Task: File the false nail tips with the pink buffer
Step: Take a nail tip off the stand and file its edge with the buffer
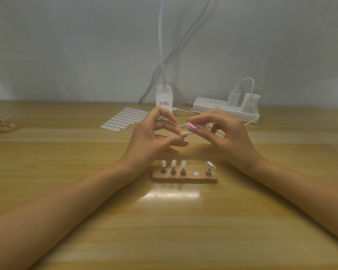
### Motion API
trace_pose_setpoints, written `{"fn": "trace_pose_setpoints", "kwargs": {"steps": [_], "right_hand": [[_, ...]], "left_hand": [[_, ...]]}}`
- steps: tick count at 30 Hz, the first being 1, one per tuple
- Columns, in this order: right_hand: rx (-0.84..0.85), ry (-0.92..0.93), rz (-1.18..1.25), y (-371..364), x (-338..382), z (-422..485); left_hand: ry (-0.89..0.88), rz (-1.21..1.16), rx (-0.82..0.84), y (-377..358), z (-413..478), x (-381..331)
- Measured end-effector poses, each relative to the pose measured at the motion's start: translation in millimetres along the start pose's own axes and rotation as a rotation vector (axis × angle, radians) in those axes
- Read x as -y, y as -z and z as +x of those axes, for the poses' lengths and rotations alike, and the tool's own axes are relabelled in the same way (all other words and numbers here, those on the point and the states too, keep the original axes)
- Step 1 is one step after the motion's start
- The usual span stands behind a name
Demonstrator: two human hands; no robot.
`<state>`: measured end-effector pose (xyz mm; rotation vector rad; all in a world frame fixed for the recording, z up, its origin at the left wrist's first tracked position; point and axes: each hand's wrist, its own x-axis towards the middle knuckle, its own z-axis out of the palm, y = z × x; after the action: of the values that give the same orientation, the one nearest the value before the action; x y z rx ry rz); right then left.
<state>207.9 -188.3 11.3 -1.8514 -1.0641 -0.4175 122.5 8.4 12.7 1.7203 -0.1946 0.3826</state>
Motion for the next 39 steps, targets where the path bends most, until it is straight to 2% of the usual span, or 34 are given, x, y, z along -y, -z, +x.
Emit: {"fn": "trace_pose_setpoints", "kwargs": {"steps": [10,15,18,22,25,29,32,36,39], "right_hand": [[0.018,0.224,-0.062,-3,7,-1],[0.011,0.232,-0.092,-2,9,1],[0.059,0.343,-0.126,-4,11,-1],[0.039,0.313,-0.088,-1,12,1],[0.095,0.388,-0.109,-5,13,-2],[0.021,0.294,-0.065,-2,10,2],[0.058,0.349,-0.076,-3,11,1],[0.018,0.285,-0.057,0,11,2],[0.081,0.349,-0.069,-4,12,0]], "left_hand": [[-0.052,0.029,0.020,-2,1,0],[-0.047,0.082,-0.019,-2,1,0],[-0.068,0.103,-0.024,-3,0,-1],[-0.074,0.110,-0.026,-3,0,-1],[-0.107,0.148,-0.018,-3,-1,-2],[-0.107,0.162,-0.026,-4,-3,-5],[-0.139,0.185,-0.025,-5,-4,-6],[-0.133,0.158,-0.020,-5,-4,-5],[-0.143,0.162,-0.017,-5,-3,-5]]}}
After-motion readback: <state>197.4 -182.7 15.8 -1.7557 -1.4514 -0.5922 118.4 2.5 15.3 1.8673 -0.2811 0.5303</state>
